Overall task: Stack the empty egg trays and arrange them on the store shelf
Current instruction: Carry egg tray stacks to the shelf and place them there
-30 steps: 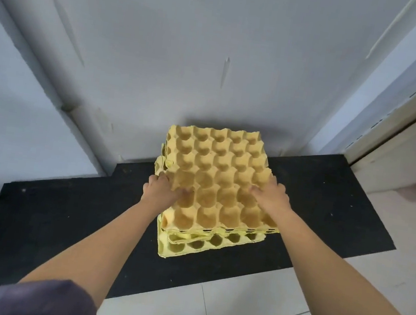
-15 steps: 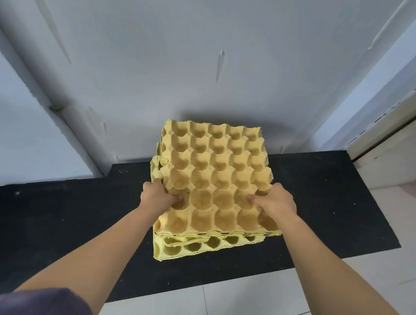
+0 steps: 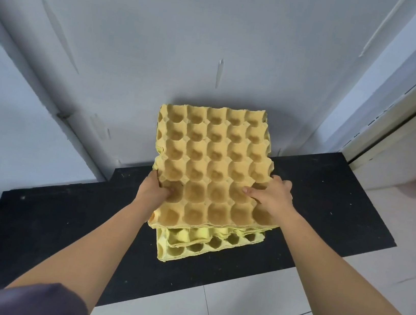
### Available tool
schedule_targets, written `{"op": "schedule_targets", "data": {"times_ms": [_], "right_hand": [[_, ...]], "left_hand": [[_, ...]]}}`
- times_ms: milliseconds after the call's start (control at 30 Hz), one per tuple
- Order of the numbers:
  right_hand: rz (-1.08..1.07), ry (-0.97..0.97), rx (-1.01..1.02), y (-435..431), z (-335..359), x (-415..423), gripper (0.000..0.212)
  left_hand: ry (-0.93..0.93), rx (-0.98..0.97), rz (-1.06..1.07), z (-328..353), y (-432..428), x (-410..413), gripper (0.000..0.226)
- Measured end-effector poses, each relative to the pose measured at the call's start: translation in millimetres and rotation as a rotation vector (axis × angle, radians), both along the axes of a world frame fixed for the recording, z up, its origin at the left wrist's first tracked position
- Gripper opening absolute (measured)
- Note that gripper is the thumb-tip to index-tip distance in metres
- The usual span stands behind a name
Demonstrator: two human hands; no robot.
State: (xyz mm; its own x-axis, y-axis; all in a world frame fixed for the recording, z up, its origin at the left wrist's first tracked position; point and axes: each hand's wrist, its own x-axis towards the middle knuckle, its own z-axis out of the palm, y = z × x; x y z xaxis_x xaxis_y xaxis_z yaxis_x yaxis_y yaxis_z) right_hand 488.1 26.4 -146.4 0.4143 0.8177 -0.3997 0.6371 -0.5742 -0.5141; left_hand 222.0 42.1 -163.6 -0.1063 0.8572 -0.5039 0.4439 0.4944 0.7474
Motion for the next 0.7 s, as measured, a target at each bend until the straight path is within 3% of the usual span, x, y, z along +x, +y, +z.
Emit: {"op": "schedule_targets", "data": {"times_ms": [333,533,700], "right_hand": [[-0.032,0.144,-0.055,-6,28,-12,0.094],[-0.083,0.257,-0.034,-11,15,-6,0.079],[-0.075,0.236,-0.014,-10,8,-6,0.082]], "left_hand": [[0.097,0.004,-0.014,22,-5,-14,0.040],[0.077,-0.027,0.009,9,-6,-10,0.034],[-0.001,-0.082,0.056,2,-8,-7,0.036]]}}
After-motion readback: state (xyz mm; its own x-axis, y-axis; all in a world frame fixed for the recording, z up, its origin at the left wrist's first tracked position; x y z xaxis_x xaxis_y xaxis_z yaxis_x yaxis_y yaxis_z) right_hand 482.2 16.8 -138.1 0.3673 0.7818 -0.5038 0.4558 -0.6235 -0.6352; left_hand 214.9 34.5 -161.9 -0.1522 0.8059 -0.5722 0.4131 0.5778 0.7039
